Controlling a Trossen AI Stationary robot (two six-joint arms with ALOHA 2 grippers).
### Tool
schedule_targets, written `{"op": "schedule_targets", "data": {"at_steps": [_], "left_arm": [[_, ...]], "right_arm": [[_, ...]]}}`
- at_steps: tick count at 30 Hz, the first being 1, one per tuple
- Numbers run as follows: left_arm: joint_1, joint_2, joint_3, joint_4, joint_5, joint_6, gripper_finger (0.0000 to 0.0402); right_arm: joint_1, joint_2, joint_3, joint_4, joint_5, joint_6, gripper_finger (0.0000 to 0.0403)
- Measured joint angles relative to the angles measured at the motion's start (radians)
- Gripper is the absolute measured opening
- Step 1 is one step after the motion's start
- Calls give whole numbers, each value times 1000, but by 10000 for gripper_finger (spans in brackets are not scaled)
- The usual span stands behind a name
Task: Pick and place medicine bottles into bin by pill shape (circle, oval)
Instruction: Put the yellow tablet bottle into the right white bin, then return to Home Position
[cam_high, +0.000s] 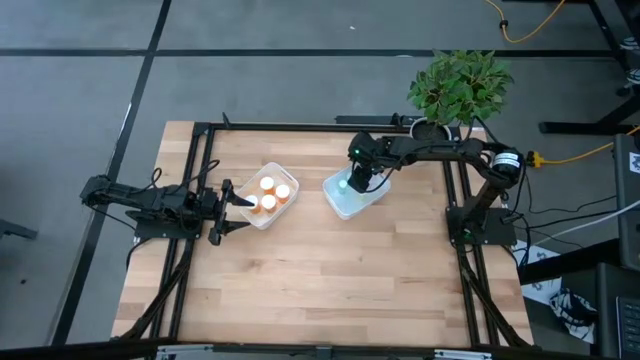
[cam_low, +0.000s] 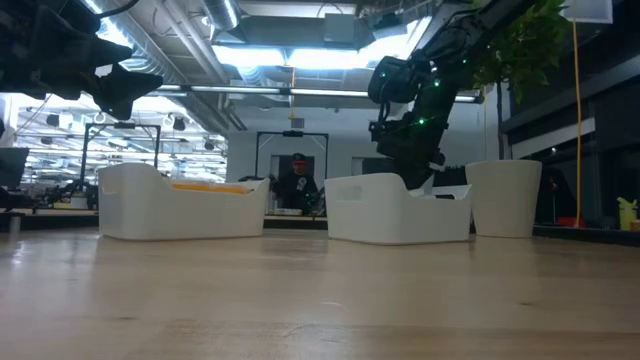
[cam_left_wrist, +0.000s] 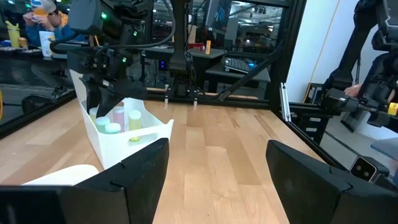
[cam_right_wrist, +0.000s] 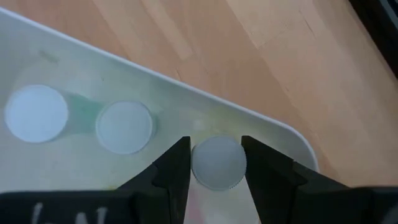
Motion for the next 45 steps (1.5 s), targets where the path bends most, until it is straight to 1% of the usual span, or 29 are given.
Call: {"op": "schedule_targets", "data": {"at_steps": [15,24,27,32,35,40,45], "left_arm": [[0,0,0,0,0,0,263],[0,0,0,0,0,0,263],[0,0,0,0,0,0,263],[0,0,0,0,0,0,263],[0,0,0,0,0,0,263],[0,0,0,0,0,0,263],[0,0,0,0,0,0,263]], "right_arm": [[1,-1,0,0,0,5,143],[1,-1,0,6,-19,55,144],[1,-2,0,6,-19,52,157],[1,-2,0,6,-19,32,203],[1,-2,0,6,-19,26,219],[1,-2,4,2,-19,25,223],[3,-2,40,-25,-19,26,219]]}}
